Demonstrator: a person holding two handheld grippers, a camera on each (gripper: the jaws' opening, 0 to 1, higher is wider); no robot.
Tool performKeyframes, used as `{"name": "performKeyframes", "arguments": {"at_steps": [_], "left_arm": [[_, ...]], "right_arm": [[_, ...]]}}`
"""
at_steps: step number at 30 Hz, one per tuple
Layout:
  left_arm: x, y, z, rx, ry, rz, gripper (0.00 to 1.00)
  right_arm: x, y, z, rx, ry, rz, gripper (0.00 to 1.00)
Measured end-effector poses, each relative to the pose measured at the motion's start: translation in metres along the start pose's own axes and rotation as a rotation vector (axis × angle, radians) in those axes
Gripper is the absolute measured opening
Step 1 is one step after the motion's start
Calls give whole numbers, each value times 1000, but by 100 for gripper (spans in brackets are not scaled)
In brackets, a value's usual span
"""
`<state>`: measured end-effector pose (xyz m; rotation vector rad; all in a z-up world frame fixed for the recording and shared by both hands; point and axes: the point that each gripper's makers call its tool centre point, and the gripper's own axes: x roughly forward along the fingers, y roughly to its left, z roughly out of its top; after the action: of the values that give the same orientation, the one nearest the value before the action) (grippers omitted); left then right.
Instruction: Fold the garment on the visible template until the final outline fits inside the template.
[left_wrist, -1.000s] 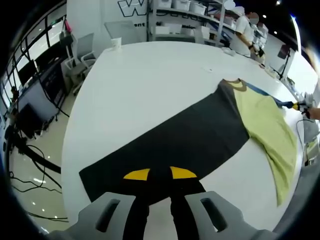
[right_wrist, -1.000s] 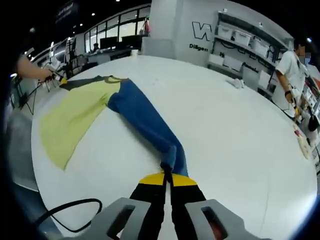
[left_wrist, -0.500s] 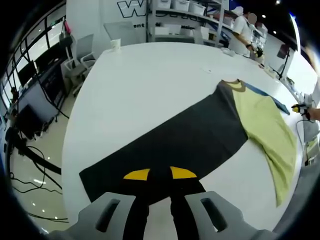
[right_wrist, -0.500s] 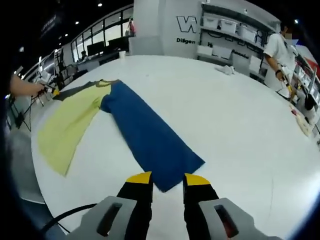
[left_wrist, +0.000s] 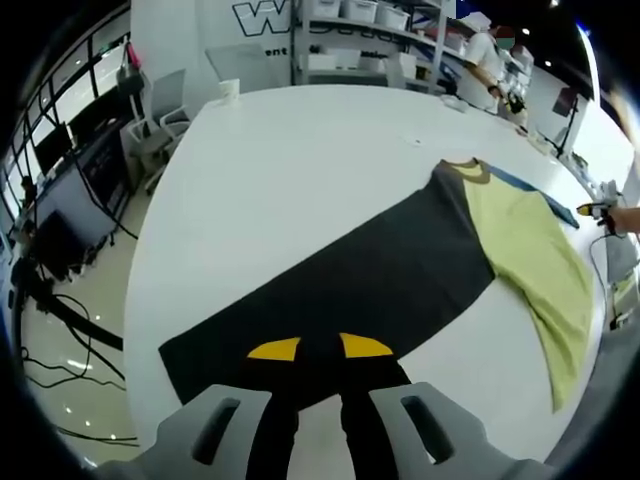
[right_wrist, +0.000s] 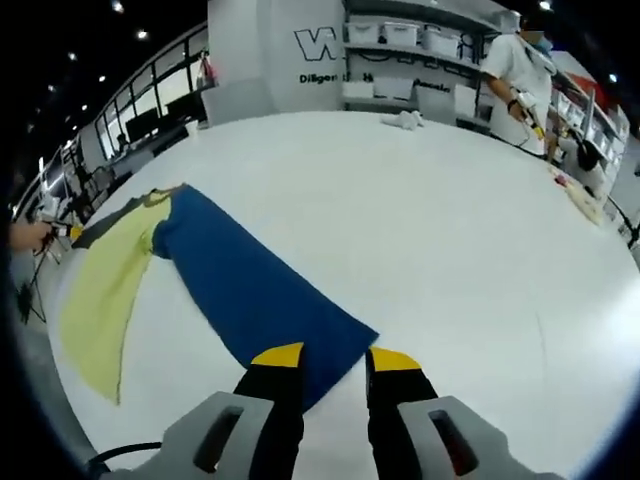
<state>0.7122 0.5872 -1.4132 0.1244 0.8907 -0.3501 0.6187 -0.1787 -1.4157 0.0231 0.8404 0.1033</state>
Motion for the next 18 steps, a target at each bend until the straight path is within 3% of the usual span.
{"name": "performKeyframes", "arguments": {"at_steps": [5,18], "left_arm": [[1,1,-1,8,7,0,13],[13,0,-11,36,67,7,12]], "right_arm": [[7,-4,-7,2,49,-33,20],[21,-16,-13,101,88,-77,16]]}}
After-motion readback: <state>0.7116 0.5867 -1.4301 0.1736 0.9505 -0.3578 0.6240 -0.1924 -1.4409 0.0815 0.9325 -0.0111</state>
